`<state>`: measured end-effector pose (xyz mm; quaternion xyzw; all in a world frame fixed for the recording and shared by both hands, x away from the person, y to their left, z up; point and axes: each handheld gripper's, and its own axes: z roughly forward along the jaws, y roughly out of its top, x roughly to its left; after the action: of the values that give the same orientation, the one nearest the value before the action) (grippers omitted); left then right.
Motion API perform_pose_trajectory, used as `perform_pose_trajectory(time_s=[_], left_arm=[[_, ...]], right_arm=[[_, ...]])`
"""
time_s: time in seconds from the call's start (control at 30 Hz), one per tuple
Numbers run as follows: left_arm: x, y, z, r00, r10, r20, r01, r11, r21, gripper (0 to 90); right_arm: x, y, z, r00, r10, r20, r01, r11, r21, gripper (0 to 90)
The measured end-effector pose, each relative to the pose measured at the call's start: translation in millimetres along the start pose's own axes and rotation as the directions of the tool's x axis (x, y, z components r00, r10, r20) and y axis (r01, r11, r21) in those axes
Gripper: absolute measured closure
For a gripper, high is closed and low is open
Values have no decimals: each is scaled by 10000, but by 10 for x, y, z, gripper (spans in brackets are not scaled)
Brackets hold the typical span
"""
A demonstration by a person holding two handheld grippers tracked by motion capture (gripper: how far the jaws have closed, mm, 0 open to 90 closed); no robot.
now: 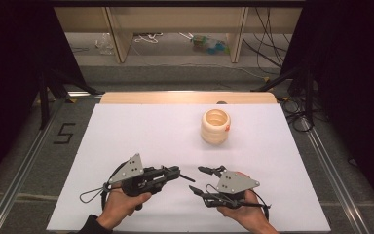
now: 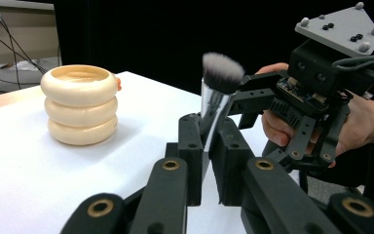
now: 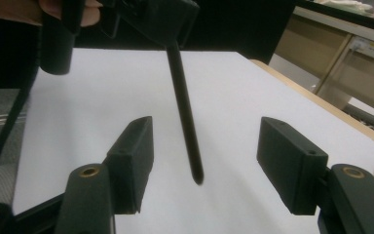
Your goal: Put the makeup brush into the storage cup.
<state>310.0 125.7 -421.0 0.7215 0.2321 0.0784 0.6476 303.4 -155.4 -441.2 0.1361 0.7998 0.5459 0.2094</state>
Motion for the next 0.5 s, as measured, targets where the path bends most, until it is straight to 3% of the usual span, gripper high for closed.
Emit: perform_pose_trajectory(time_s=[0.23, 0.37, 0.5], left_arm=[[36, -2, -16, 9994, 250, -224, -248, 9997, 51, 830], [44, -3, -32, 9991, 36, -427, -37, 10000, -3, 830], [71, 5, -47, 9989, 182, -430, -185, 9998, -56, 830]], right_arm=[[-102, -27, -87, 9989, 54, 463, -58, 9999, 88, 388], [-154, -44, -135, 9974, 188, 701, -195, 9998, 96, 375], [-206, -70, -199, 9956, 345, 872, -361, 9992, 174, 367]])
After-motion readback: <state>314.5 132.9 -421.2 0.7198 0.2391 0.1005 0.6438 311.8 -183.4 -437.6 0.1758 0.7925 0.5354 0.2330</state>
